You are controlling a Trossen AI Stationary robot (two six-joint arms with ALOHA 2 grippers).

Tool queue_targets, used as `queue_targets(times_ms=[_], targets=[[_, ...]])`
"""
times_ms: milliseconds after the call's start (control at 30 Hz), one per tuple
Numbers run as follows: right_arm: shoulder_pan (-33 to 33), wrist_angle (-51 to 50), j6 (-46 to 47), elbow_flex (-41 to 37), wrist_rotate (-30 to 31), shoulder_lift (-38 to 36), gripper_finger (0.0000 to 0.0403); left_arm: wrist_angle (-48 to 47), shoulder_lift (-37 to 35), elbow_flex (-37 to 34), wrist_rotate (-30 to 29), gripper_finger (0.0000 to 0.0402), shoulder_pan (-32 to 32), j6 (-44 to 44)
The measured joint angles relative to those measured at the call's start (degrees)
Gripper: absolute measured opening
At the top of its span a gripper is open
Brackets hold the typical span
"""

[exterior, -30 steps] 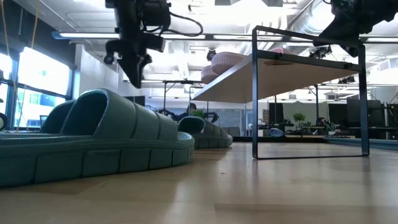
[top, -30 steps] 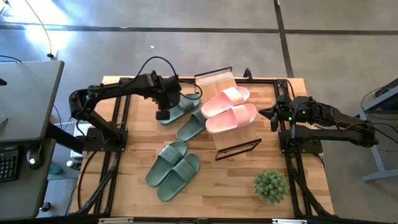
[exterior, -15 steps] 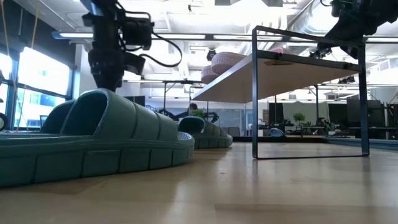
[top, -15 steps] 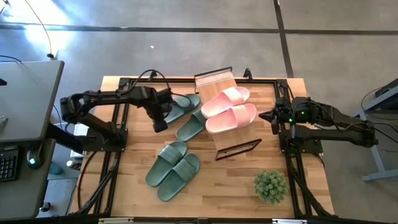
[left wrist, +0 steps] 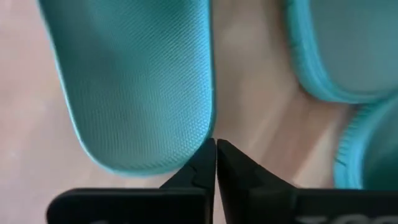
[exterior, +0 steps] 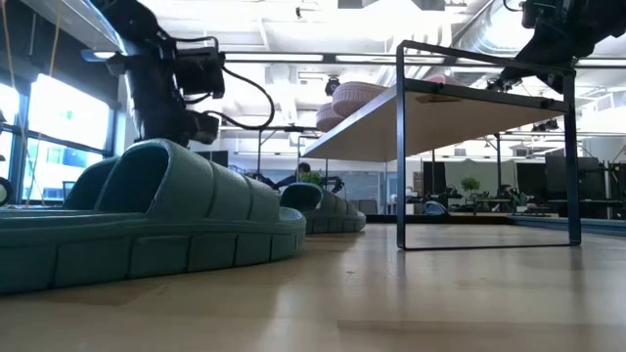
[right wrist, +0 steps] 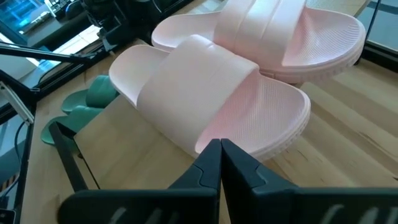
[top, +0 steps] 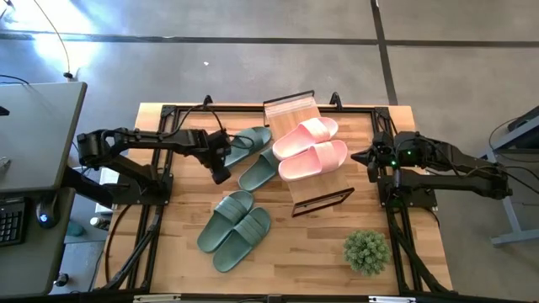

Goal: Pick and place slides into the shelf
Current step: Put the green slide under the shelf

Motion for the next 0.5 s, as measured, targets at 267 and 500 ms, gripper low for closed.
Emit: queue_targets(times_ms=[267, 500], targets=[[0.0, -0.1, 0.15, 0.0, 0.04, 0.0, 0.0, -0.68, 0.04, -1.82, -8.42, 0.0005, 0.0, -2.19], [0.0, -0.1, -0.09, 0.0, 0.06, 0.0, 0.0, 7.41, 0.04, -1.83, -10.42, 0.0005, -0.02, -0.64]])
